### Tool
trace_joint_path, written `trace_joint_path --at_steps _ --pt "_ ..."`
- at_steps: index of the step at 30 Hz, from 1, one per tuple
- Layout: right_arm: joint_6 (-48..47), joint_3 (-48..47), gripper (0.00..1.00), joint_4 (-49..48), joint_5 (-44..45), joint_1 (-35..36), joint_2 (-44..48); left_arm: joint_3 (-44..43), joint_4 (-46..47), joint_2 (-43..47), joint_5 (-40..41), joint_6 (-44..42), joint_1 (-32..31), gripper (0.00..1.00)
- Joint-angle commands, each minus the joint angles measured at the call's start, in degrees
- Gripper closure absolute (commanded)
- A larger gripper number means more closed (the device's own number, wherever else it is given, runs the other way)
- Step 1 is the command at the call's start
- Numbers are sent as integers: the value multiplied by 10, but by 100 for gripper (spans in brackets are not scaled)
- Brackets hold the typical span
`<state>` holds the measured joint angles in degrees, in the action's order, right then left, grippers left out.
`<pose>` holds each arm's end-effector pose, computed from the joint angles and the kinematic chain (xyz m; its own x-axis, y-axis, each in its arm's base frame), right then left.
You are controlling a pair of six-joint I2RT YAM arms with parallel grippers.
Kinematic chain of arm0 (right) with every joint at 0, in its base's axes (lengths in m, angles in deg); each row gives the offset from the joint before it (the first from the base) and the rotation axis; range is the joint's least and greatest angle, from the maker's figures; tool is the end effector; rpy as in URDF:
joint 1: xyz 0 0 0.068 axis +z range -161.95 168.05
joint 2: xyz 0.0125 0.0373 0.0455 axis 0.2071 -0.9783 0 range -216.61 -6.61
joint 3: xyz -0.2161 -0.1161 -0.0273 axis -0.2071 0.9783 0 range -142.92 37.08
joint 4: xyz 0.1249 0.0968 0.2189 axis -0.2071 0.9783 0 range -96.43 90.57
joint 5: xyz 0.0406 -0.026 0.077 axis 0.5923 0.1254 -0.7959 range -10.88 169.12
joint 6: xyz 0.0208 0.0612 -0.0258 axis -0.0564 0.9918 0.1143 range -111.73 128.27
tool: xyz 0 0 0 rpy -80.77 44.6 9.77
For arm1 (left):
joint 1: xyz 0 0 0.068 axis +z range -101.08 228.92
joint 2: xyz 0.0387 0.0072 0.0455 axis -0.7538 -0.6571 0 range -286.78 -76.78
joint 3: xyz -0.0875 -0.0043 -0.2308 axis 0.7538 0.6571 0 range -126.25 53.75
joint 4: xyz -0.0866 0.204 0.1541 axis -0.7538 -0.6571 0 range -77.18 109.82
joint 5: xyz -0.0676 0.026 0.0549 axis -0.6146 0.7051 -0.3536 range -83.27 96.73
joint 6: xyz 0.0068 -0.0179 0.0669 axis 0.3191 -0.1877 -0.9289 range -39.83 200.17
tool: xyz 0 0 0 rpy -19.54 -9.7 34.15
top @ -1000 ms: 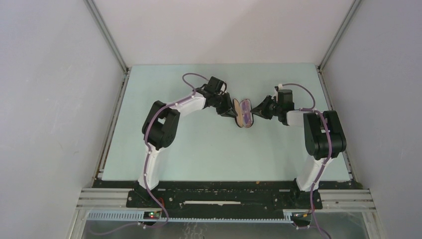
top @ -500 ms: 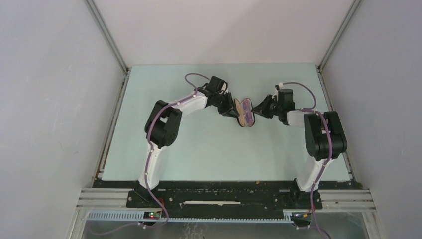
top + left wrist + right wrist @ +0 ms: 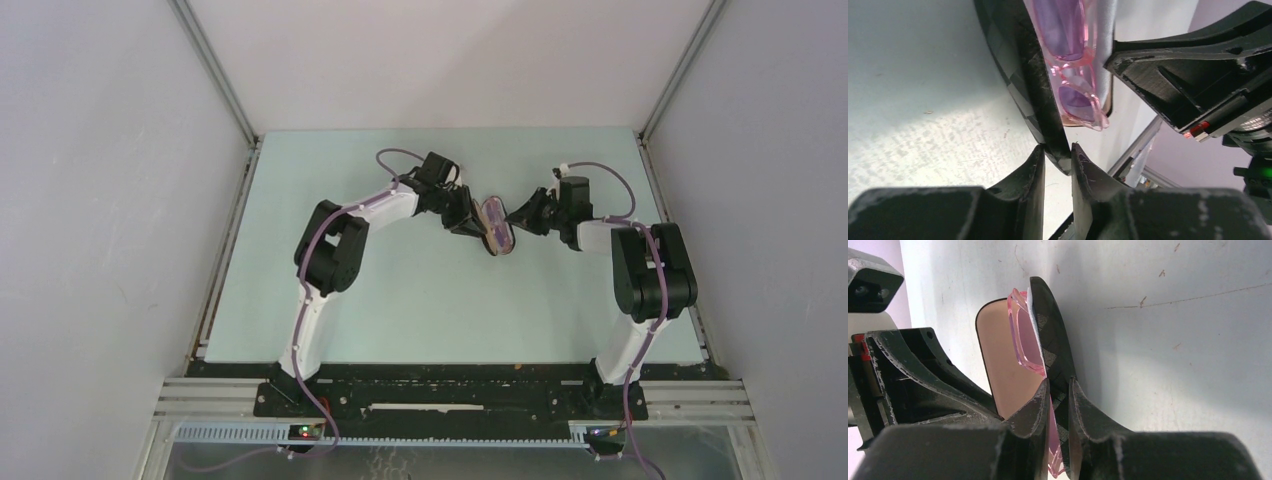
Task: Organize the sunglasses
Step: Close the sunglasses case at the center of the board.
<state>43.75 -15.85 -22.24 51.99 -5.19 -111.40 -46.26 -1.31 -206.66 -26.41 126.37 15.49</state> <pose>0.3793 0.0710 0.1068 -0.7492 0.4314 -0.5026 -0.0443 0.7244 0.6879 0.3991 -0.3005 0.1266 -0.9891 -0.0713 -0.1289 0.0498 0.6615 -0.7483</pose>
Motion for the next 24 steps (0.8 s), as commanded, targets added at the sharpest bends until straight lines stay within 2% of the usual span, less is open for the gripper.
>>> trace_joint_path --at_steps 1,11,24 --pt "22 -13 85 38 -157 50 -8 -68 150 -14 -108 23 -58 74" --pt "15 -22 83 51 -169 48 -11 -83 145 -20 -114 22 -59 63" --pt "-6 -22 76 83 -141 38 12 -9 106 61 -72 -27 -54 63"
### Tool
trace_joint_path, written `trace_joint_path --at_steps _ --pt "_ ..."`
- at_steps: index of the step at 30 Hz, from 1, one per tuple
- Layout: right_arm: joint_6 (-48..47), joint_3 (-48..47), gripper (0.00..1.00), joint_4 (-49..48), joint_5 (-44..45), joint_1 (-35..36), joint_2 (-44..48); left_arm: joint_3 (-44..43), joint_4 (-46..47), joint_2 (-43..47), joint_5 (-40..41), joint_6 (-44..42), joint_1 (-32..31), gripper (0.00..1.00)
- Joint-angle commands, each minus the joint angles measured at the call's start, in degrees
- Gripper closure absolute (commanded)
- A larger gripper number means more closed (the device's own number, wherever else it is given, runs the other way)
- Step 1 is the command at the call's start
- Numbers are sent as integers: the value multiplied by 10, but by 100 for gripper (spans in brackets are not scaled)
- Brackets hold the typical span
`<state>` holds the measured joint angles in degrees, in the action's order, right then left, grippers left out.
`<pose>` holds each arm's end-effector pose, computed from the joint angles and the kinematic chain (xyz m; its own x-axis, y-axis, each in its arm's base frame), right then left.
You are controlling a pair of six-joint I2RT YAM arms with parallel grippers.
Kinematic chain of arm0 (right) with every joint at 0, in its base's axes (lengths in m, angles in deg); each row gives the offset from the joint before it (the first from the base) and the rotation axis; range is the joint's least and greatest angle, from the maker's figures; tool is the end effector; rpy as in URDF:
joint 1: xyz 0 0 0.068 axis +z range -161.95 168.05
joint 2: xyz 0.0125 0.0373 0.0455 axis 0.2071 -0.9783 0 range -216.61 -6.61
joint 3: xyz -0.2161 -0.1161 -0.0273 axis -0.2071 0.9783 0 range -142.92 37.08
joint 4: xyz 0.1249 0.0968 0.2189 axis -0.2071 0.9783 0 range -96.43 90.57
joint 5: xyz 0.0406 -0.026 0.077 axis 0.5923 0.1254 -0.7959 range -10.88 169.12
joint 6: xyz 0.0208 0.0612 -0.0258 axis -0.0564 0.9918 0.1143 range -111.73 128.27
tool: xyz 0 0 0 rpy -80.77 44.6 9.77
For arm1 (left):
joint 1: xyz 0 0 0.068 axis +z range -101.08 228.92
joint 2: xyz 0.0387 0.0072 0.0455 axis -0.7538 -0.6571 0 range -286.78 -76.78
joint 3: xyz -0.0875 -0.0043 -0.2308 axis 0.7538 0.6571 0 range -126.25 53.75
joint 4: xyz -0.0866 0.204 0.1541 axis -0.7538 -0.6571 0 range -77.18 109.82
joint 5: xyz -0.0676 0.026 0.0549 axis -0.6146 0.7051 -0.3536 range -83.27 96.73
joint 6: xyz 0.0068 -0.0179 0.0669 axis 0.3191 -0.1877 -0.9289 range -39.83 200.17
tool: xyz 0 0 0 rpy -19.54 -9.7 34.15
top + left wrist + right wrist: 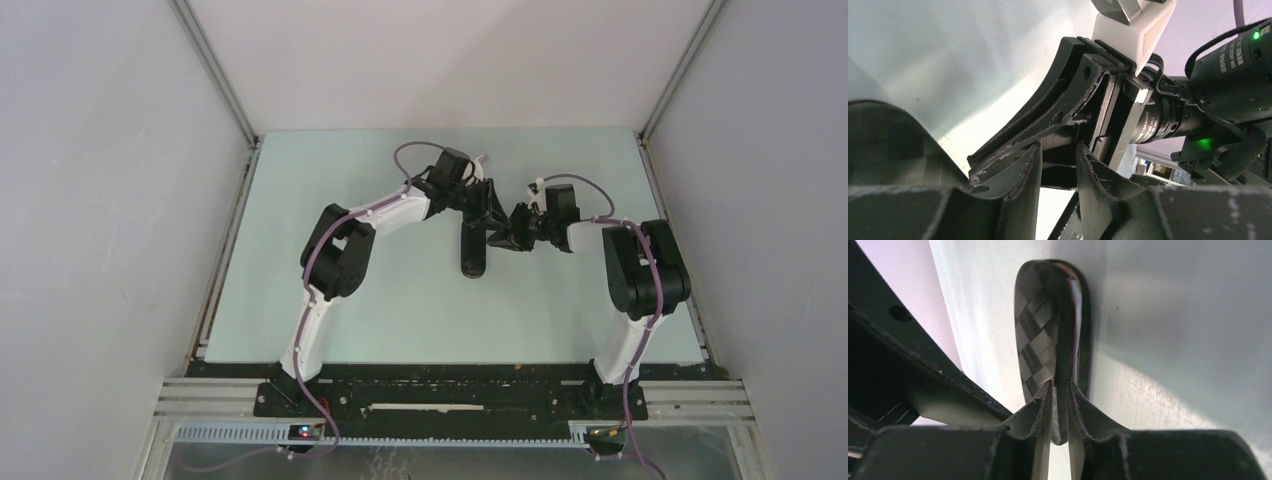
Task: Organize the sunglasses
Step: Close the sunglasses case at the center of the board.
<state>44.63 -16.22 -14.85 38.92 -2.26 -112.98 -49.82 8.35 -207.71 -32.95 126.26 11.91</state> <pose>0.3592 0.0985 0.0916 -0.9024 0.3053 -0.3039 -0.0574 0.6141 0.7872 0.3936 -0.3420 0.1554 -0.9672 0.0346 -0.2518 0.2360 0.4905 -0.8389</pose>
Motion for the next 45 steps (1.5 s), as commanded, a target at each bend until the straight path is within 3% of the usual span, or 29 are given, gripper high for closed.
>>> trace_joint_path --at_steps 1,7,14,16,18,21,23,33,45 --pt "-20 -18 75 19 -2 5 33 41 5 81 -1 -30 -17 63" --pt "-49 -8 64 63 43 -30 93 107 -21 146 43 -64 -10 64" --pt "-86 0 59 127 101 -64 173 171 -37 193 82 -86 -5 62" --pt "-92 6 58 137 117 -72 191 178 -51 200 108 -92 -5 52" --pt "-95 13 55 142 129 -78 205 179 -71 206 147 -96 -7 33" --pt "-96 23 39 141 137 -87 214 162 -118 206 226 -103 -15 10" --pt "-96 26 36 139 134 -87 211 145 -147 200 281 -107 -26 1" --pt "-84 36 32 116 101 -87 192 27 -250 107 434 -119 -75 0" --pt "-75 36 32 105 86 -87 187 -94 -324 -13 492 -122 -114 0"
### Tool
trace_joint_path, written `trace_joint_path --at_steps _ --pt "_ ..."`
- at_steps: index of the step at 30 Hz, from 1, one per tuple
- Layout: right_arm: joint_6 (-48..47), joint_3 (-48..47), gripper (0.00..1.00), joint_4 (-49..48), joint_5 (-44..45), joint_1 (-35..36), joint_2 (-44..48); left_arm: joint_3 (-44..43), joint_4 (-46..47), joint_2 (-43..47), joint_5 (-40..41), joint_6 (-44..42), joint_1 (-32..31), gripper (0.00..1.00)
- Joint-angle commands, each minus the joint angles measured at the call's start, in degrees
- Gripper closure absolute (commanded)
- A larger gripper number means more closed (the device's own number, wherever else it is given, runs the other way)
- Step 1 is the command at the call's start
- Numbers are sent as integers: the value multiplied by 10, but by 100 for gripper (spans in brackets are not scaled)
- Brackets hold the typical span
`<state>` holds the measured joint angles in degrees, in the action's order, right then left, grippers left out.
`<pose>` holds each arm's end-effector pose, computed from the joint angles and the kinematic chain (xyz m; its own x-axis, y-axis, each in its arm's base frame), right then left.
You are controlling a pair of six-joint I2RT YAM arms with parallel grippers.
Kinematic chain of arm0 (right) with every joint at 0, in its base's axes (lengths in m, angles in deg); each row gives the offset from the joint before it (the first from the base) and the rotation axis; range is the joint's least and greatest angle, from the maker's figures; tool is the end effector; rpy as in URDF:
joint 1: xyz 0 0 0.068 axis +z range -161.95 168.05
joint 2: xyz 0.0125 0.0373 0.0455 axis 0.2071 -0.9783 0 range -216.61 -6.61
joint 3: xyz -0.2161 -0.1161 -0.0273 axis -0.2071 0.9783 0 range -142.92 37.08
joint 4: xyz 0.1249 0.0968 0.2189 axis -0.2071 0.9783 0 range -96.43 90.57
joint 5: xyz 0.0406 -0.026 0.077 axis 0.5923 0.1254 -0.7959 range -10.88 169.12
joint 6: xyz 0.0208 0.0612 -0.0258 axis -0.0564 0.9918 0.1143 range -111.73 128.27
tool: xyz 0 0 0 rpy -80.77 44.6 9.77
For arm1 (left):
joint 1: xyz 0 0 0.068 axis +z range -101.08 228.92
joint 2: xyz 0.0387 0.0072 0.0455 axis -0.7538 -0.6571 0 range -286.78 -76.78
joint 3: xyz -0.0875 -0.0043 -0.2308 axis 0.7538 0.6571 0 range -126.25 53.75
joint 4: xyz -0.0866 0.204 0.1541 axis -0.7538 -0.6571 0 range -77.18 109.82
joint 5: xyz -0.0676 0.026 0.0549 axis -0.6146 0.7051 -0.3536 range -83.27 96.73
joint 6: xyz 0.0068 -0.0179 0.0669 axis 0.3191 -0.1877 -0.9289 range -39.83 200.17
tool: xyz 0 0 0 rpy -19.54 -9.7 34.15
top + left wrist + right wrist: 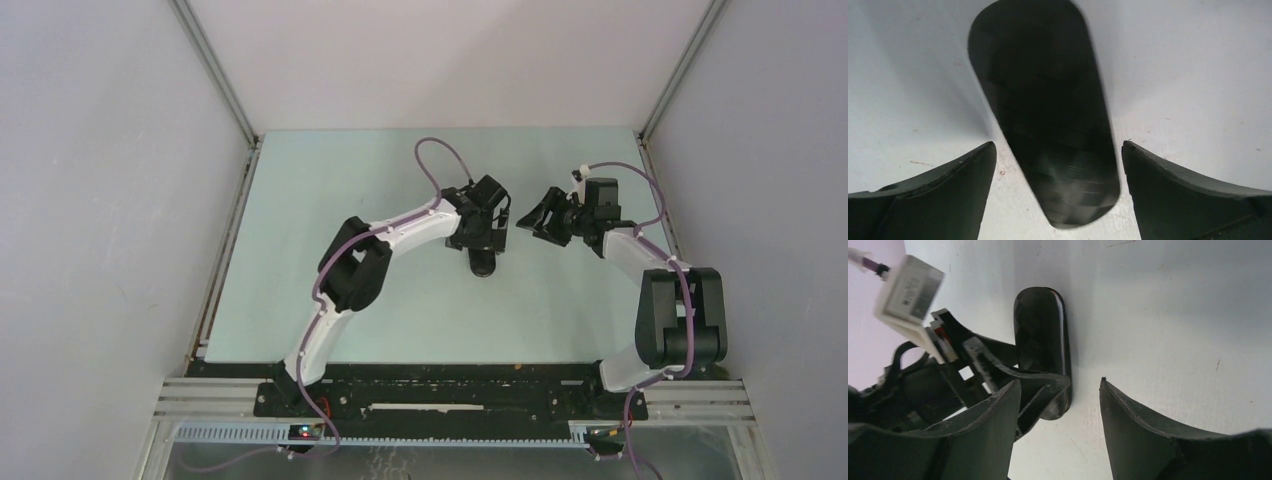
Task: Organize the sunglasses
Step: Close the sunglasses case at the center of the board.
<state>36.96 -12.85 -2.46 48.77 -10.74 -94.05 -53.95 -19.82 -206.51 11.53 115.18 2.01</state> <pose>0.3387 0.0358 0.1619 -0.7714 0.3981 -0.4965 -0.0301 0.7564 0.6534 0.3392 -0.3557 0.1414 -0.8945 0.1192 -0.4310 0.2288 0.9501 -0.2120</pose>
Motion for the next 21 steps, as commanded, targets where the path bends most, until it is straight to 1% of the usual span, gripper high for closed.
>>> trace_joint_path --at_steps 1,3,7,11,13,19,20,21 --pt "1 3 32 -18 -12 -3 -2 -56 -48 -29 53 -13 -16 0" --pt "0 3 32 -18 -10 -2 -2 -55 -53 -33 58 -17 -17 1" --pt "4 3 32 -22 -14 -3 -5 -50 -54 -32 61 -23 -17 14" --pt "7 3 33 -25 -19 -3 -9 -49 -57 -31 61 -38 -19 15" --pt "8 3 33 -25 -21 -3 -10 -49 -58 -31 62 -47 -20 24" --pt "9 3 33 -25 -22 -3 -9 -44 -58 -28 60 -65 -20 76" --pt "9 3 33 -27 -23 -3 -9 -43 -59 -28 63 -67 -21 87" --pt "11 5 34 -28 -23 -3 -8 -43 -60 -26 66 -68 -21 95"
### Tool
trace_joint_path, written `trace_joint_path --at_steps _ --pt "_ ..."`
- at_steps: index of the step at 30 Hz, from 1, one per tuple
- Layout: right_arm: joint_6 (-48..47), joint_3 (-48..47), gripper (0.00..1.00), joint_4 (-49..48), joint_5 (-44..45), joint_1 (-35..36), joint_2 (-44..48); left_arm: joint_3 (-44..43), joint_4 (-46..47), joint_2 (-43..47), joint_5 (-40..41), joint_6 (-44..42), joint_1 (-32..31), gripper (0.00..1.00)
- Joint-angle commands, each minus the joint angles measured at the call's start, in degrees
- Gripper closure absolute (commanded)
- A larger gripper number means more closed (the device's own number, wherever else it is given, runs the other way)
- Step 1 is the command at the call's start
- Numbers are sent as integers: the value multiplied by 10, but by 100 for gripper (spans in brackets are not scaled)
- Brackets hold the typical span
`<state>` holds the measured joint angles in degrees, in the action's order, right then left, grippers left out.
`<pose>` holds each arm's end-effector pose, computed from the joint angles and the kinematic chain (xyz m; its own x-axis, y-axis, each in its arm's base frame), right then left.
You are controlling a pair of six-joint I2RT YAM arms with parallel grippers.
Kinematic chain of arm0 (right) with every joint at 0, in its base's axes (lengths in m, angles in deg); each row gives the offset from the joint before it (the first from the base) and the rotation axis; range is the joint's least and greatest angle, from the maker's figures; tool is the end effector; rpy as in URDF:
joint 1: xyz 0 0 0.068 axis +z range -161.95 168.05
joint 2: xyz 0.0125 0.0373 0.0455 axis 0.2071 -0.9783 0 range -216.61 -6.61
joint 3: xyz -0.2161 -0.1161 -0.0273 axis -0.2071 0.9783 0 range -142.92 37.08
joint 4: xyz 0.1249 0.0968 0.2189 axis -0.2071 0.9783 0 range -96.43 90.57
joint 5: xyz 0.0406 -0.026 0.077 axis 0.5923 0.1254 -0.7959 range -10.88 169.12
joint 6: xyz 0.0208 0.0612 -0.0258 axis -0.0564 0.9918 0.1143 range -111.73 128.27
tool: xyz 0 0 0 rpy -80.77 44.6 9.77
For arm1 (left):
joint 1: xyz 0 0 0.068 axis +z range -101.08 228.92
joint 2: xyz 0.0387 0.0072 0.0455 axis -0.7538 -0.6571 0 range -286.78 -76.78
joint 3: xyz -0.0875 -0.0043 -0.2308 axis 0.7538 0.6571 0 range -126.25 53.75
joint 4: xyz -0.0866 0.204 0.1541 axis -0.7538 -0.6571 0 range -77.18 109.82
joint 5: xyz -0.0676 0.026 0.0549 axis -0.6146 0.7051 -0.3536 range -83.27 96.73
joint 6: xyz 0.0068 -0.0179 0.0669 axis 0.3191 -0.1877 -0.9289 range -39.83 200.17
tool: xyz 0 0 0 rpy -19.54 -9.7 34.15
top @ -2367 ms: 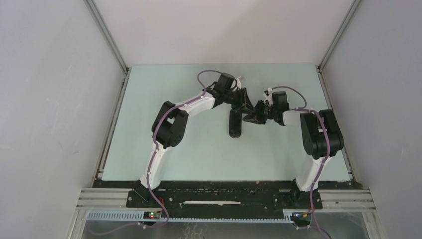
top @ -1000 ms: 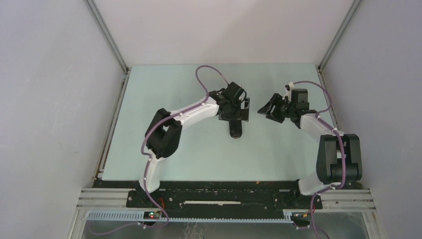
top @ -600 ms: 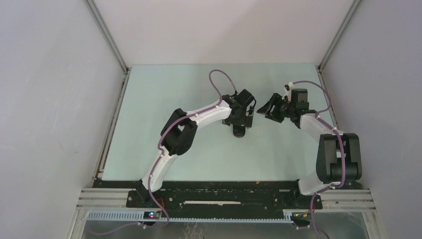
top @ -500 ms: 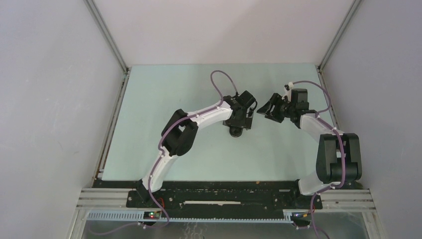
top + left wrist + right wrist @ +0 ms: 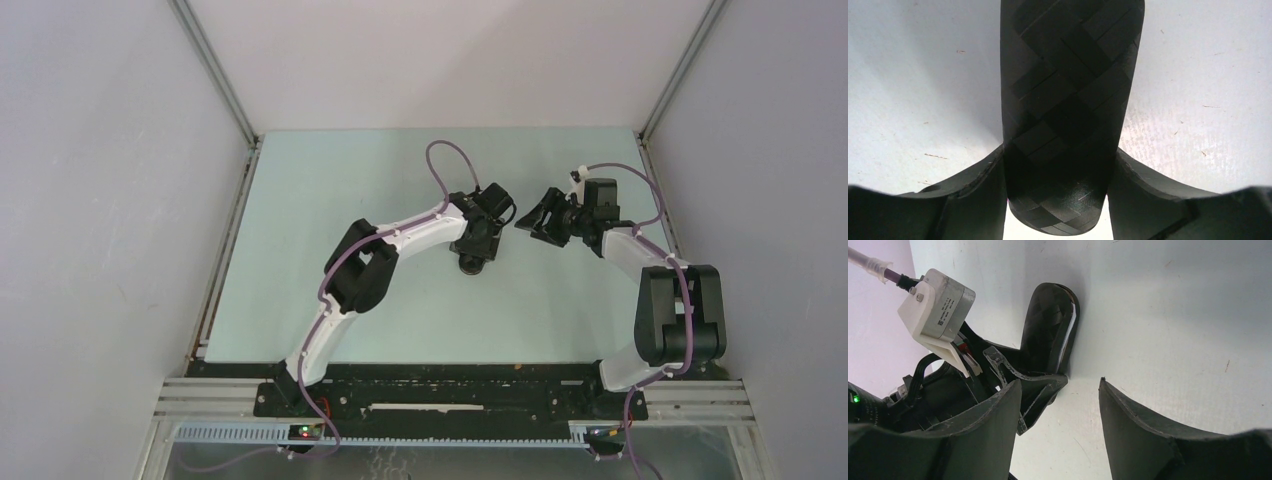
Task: Organize the sunglasses
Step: Close the sunglasses case at the center of the board.
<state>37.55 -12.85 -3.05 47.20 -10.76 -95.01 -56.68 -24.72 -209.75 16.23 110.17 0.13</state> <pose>0.3397 0.0371 0.1580 -0.7830 0.3990 -0.4772 -0.0326 0.7397 0.6721 0.3297 -0.3623 0.1254 -0.8753 0.2509 -0.4133 0.3024 0.9511 -0.0631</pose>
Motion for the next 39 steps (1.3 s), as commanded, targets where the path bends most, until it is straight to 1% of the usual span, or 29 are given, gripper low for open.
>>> trace_joint_path --at_steps 1,3,4,5,6,8,9,10,11,13,16,18,20,23,25,26,32,39 --pt "6 6 34 -23 -8 -3 2 -14 -12 9 23 -18 -2 99" --pt "6 7 34 -24 -9 -3 1 -11 -13 15 25 -25 -2 100" --pt "6 7 34 -23 -9 -3 0 -11 -13 18 24 -27 -2 95" --pt "6 8 34 -23 -10 -3 -1 -10 -13 23 20 -30 -2 80" --pt "6 8 34 -23 -10 -3 -1 -10 -13 26 14 -34 -2 63" --pt "6 10 34 -25 -10 -3 0 0 -13 44 6 -36 -2 34" --pt "6 11 34 -25 -10 -3 1 6 -11 53 5 -36 -2 23" --pt "7 11 34 -25 -10 -3 1 14 -7 65 2 -36 -2 16" --pt "7 11 34 -25 -10 -3 0 24 1 78 0 -37 -2 12" --pt "9 11 34 -28 -14 -3 -2 44 18 101 -8 -38 -2 12" --pt "12 11 35 -28 -22 -2 -3 57 22 120 -25 -43 -2 16" --pt "11 13 37 -28 -23 0 -3 67 22 130 -35 -47 -2 22" --pt "9 17 37 -28 -22 0 -2 80 29 140 -42 -55 -2 23" --pt "10 22 38 -28 -23 -1 -4 79 18 134 -57 -79 -1 14" --pt "10 24 38 -28 -25 -1 -3 77 8 128 -68 -97 -2 4" --pt "9 24 38 -28 -25 -1 -3 79 6 127 -69 -106 -1 1" --pt "8 24 38 -28 -24 -2 -1 88 10 120 -67 -150 -2 0" --pt "10 24 38 -28 -23 -3 -1 79 41 98 -49 -155 -2 1"
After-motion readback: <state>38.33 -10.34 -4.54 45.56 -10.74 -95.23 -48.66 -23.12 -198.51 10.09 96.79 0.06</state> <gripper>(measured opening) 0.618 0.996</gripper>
